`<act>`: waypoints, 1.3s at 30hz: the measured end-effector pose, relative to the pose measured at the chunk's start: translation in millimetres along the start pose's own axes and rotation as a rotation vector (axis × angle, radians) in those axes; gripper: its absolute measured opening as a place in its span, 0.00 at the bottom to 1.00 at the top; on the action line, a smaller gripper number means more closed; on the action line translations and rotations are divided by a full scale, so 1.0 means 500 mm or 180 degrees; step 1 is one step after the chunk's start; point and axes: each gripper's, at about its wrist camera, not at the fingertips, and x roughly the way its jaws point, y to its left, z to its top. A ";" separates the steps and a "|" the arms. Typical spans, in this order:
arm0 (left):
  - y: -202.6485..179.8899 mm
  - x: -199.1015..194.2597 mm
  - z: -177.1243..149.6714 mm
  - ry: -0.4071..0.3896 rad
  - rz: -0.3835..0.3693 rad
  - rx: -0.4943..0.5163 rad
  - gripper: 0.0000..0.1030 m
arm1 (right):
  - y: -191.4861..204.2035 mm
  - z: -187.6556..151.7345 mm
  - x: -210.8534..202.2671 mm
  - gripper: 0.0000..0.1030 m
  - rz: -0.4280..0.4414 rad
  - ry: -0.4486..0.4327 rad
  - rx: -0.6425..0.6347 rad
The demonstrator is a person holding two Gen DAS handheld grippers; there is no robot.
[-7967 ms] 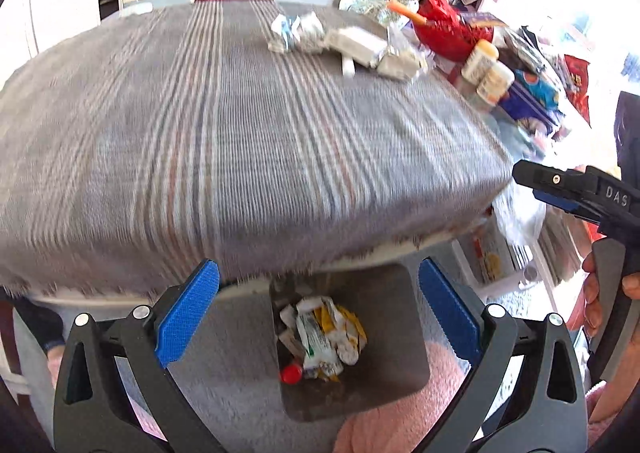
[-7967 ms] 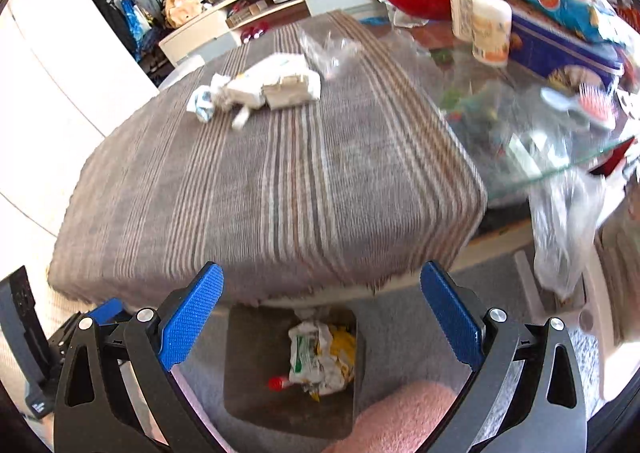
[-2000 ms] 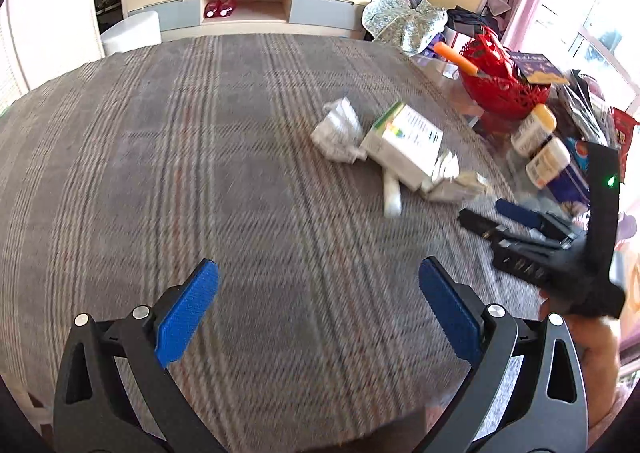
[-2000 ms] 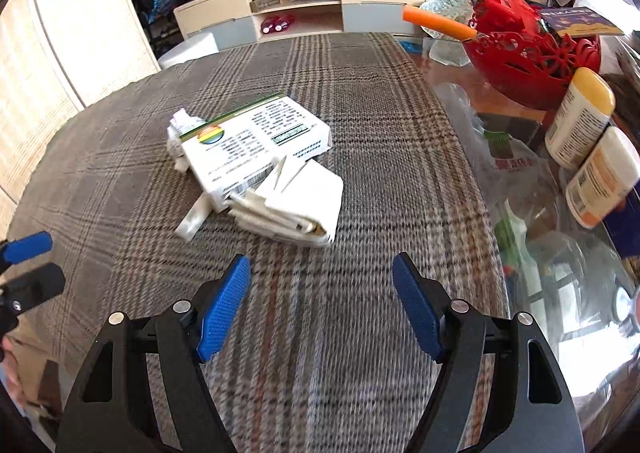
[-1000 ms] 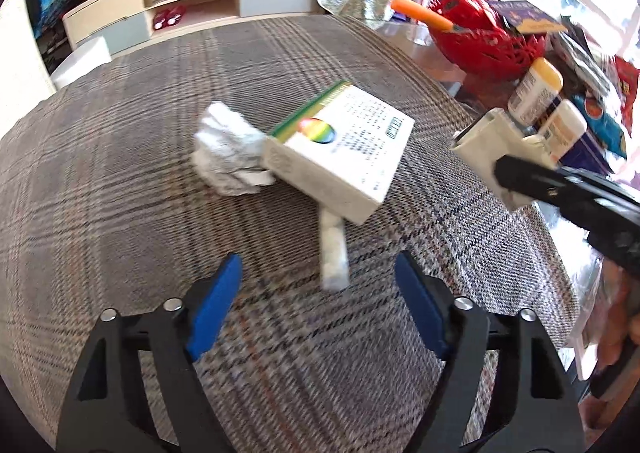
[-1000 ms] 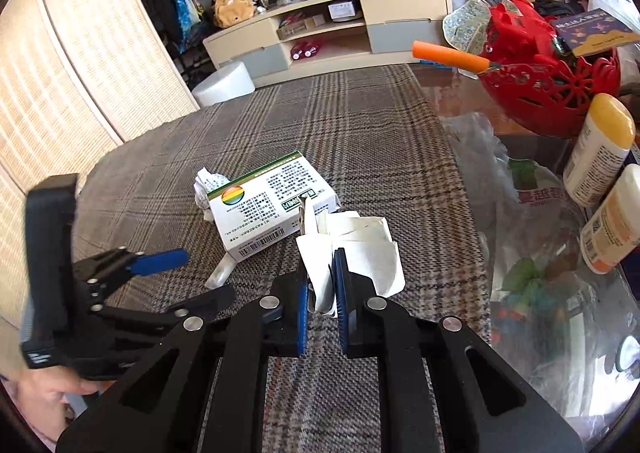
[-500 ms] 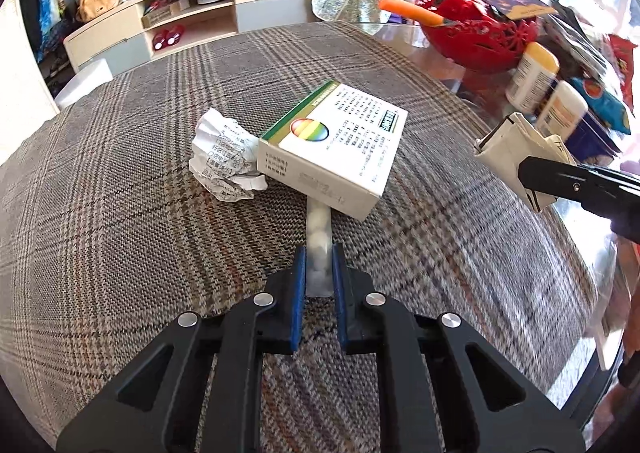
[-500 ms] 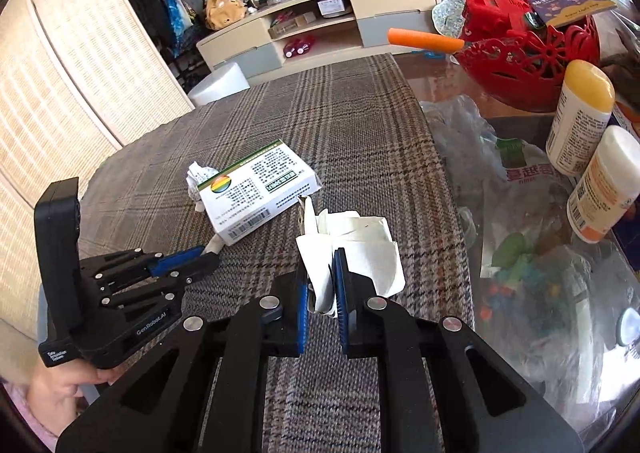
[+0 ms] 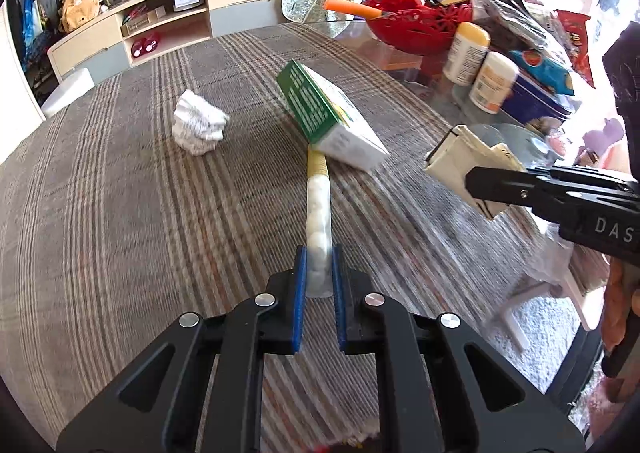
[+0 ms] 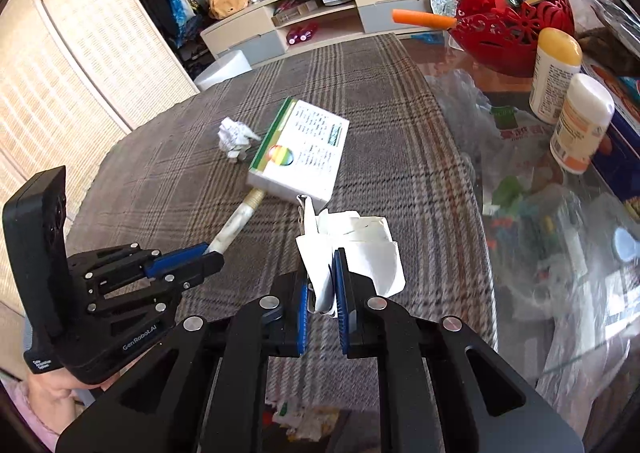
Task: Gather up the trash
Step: 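Carry both held items over the bin and open both tools to drop them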
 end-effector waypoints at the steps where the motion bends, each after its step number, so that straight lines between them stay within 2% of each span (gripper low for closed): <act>1: -0.001 -0.013 -0.010 -0.0018 -0.0009 -0.0012 0.11 | 0.006 -0.008 -0.007 0.13 0.0007 0.0002 -0.0001; 5: -0.014 -0.064 -0.056 -0.0046 -0.0072 -0.0059 0.11 | 0.037 -0.051 -0.041 0.13 0.0050 0.0002 0.0006; 12: -0.035 -0.158 -0.175 -0.0074 -0.0146 -0.0170 0.11 | 0.103 -0.144 -0.095 0.13 0.0118 0.0029 -0.0047; 20: -0.059 -0.210 -0.323 -0.0071 -0.0039 -0.0228 0.11 | 0.150 -0.264 -0.119 0.13 0.0174 0.0128 -0.0066; 27: -0.064 -0.185 -0.429 0.0058 -0.0007 -0.0334 0.11 | 0.165 -0.353 -0.091 0.13 0.0106 0.0256 -0.0054; 32: -0.067 -0.138 -0.478 0.0188 -0.0045 -0.0424 0.11 | 0.152 -0.405 -0.050 0.13 -0.0005 0.0302 0.0027; 39: -0.068 -0.053 -0.532 0.0395 -0.0111 -0.0550 0.11 | 0.120 -0.451 0.019 0.13 -0.0001 0.0379 0.0275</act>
